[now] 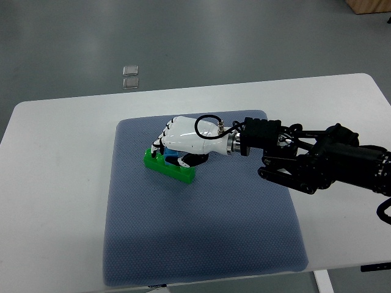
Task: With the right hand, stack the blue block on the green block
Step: 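Press the blue block down onto the green block's studs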
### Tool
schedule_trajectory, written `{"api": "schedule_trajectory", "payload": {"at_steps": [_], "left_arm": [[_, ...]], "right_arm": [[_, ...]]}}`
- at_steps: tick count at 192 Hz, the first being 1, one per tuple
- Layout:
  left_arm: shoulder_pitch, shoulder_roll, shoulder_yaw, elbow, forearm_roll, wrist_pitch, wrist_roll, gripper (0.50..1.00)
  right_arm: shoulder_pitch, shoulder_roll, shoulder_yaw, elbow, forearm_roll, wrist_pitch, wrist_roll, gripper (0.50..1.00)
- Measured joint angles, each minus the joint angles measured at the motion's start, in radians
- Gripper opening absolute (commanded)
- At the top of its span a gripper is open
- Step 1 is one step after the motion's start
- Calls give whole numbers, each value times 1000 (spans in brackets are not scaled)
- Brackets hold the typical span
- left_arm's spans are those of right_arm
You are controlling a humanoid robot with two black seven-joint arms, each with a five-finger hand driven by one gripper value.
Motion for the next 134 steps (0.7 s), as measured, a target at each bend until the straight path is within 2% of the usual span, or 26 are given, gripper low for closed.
{"api": "schedule_trajectory", "payload": {"at_steps": [134], "left_arm": [[0, 0, 0, 0, 0, 0, 0, 1000]], "right_arm": [[-14, 10, -1, -15, -13, -10, 0, 515]]}}
